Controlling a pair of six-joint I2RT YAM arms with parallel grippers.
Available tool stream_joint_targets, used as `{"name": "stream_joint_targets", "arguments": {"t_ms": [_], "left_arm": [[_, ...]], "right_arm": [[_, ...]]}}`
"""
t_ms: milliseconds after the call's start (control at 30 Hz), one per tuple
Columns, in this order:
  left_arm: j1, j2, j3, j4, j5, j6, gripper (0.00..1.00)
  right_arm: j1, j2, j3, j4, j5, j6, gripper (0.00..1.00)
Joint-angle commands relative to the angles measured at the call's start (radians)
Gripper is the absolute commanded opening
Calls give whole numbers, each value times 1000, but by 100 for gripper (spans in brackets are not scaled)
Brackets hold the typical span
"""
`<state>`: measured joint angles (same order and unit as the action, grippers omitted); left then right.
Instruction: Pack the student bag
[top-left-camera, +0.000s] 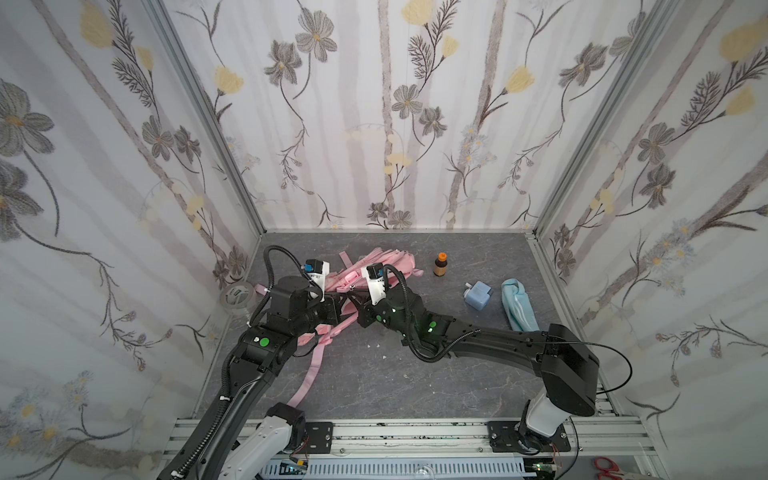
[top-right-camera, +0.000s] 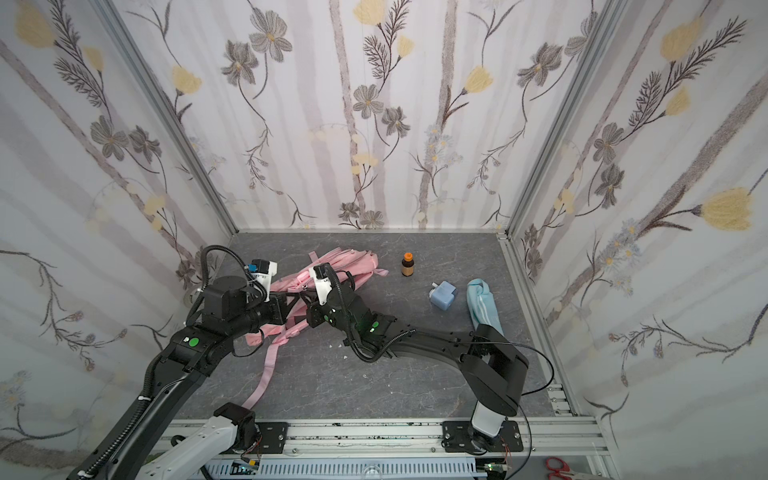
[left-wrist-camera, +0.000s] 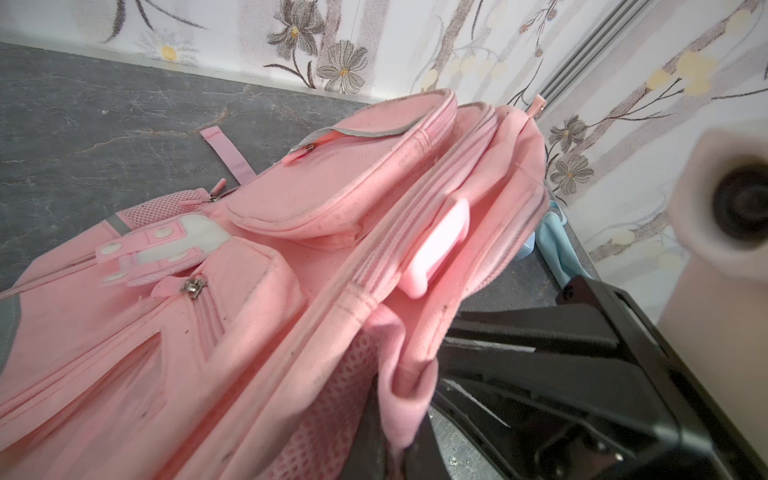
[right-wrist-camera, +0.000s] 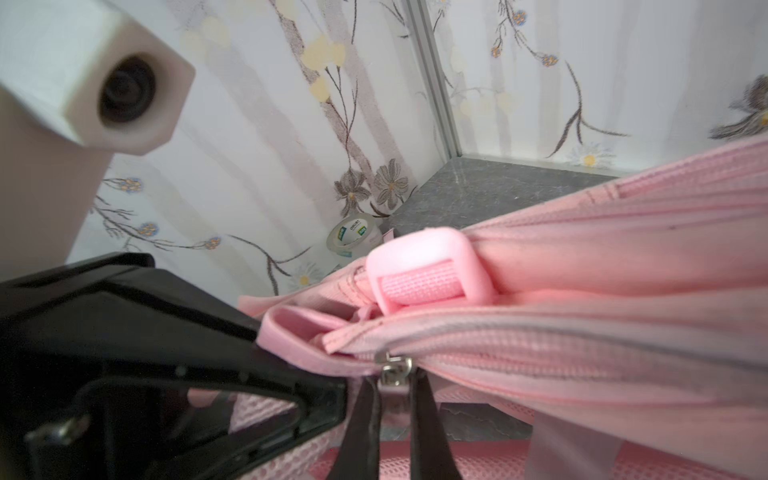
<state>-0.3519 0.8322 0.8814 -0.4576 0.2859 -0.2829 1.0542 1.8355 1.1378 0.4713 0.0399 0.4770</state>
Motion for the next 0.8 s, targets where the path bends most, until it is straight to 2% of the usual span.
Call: {"name": "stream_joint_targets", "arguments": {"t_ms": [0,200,367,467,567,600,700,767], "left_arm": [[0,-24,-5,74,15,12,0],[1,-46,-30,40,-35,49,0],[0,-59,-34,28,-75,64,0],[0,-53,-30,38,-53,51,0],[1,-44,-29,61,-21,22,0],[0,-41,-29,68,-14,15,0],[0,-34,-23,73,-7,5,0],[0,-29,-17,69,-7,6,0]], "right_arm": [[-27,-32,-48,103,-39,150,0],[-52,-112,-160,181,-66,242,0],[-74,-173,-244,165,-54,265,0],[-75,-199,-256,132,-42,242,0],[-50,-188,-179,44,-53,145,0],[-39,-179,-151,27,-59,109,5],[-12,-136,-81,8,-65,29,34],[-1,-106,-37,-20,-44,-4,39]]}}
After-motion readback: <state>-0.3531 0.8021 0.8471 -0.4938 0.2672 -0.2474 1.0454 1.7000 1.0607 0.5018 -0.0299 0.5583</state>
